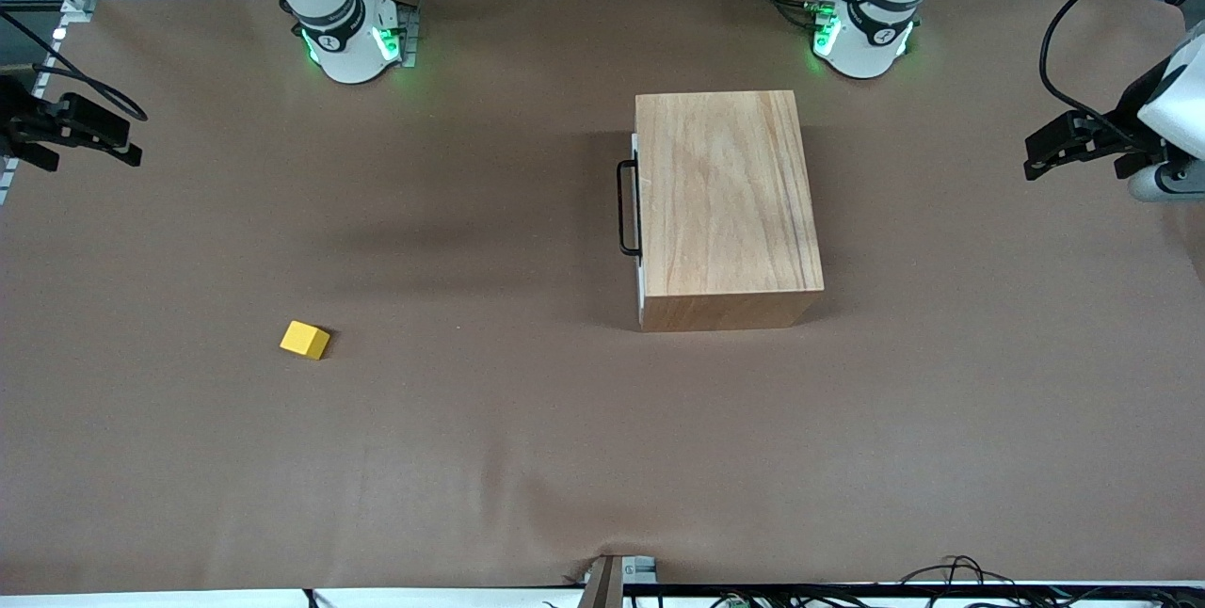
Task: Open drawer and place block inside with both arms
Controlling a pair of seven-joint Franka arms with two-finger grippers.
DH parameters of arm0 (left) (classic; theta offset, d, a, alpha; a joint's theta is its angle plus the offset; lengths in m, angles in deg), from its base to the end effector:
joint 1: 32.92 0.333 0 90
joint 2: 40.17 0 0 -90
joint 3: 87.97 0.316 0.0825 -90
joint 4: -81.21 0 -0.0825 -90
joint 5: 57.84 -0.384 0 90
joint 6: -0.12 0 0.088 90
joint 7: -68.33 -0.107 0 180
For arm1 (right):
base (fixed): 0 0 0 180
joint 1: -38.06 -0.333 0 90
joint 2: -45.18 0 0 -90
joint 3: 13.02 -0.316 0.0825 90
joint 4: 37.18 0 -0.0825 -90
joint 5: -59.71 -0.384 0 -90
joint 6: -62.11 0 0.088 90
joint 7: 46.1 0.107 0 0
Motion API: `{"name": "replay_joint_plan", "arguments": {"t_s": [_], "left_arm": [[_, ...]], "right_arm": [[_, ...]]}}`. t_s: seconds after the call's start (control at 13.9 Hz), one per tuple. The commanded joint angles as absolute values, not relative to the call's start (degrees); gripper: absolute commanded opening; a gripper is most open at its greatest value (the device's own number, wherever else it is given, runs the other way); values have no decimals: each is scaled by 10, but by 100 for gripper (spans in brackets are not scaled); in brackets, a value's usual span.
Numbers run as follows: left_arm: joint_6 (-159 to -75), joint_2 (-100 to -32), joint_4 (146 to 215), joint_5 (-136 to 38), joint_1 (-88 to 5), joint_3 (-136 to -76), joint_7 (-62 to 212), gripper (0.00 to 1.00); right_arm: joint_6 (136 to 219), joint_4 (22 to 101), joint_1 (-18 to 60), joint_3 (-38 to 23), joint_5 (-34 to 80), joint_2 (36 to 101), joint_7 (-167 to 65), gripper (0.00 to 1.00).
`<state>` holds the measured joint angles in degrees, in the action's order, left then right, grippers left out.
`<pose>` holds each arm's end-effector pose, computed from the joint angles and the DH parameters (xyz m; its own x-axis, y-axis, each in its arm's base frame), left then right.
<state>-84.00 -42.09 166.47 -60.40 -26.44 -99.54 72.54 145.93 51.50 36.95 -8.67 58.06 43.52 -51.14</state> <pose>0.5529 -0.0420 0.6363 0.9987 -0.0110 -0.0497 -0.0130 -0.9990 -0.0417 0.5337 -0.0275 0.6419 0.9980 0.0347 -0.0529 0.0328 -0.9988 -0.0357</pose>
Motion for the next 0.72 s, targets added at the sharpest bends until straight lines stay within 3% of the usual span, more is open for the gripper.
{"name": "replay_joint_plan", "arguments": {"t_s": [0.0, 0.65], "left_arm": [[-837, -411, 1668, -605, -263, -998, 732, 100], [-840, -438, 1648, -604, -284, -1001, 735, 100]], "right_arm": [[1456, 512, 378, -94, 597, 427, -515, 100], [1455, 512, 378, -95, 597, 427, -515, 100]]}}
